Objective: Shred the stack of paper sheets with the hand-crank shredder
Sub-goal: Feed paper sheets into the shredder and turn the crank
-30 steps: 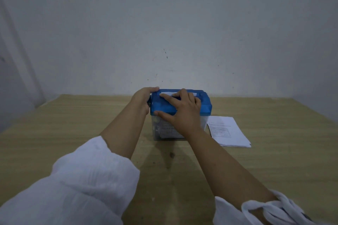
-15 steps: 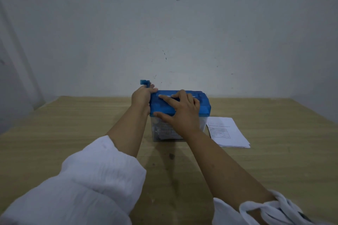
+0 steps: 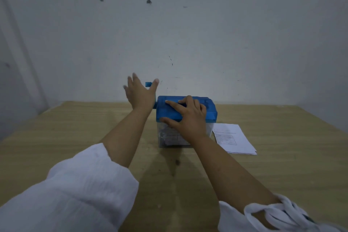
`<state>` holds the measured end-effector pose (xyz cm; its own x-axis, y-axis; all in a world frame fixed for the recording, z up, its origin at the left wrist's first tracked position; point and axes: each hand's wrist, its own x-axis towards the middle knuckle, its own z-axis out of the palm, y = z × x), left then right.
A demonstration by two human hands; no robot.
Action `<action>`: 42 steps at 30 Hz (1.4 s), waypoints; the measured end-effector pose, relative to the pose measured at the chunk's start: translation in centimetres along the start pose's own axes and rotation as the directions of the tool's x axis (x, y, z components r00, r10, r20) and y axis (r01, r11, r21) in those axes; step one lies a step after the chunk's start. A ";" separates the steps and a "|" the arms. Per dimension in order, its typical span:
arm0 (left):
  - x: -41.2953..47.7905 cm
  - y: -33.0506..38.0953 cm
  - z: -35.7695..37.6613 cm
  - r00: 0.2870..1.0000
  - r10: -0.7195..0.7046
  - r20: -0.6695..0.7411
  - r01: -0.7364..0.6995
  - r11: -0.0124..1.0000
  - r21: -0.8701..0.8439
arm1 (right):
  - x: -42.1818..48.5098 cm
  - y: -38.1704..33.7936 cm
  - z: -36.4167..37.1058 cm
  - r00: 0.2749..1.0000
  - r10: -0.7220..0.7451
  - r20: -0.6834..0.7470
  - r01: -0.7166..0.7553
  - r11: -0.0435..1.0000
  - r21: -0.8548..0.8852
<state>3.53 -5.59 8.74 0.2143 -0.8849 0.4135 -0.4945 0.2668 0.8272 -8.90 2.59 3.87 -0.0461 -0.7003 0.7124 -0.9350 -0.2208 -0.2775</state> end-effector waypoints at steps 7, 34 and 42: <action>3.0 2.2 -2.4 0.838 0.134 0.529 -0.440 0.740 0.508 | 0.0 -0.1 -0.2 1.000 0.009 -0.004 -0.009 1.000 0.001; -4.2 -5.1 -3.7 0.846 0.071 0.528 -0.261 0.919 0.296 | -0.8 1.1 0.5 0.992 -0.124 -0.015 0.120 0.982 -0.143; -3.8 -6.2 -2.4 0.920 -0.051 0.390 0.016 0.995 0.094 | -1.2 1.3 -0.6 0.990 -0.104 0.096 0.106 0.994 -0.014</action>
<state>7.75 -2.96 2.97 -0.1058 -0.9761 0.1898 -0.5679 0.2160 0.7943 -10.26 3.60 3.04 0.0857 -0.7356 0.6720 -0.9394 -0.2844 -0.1914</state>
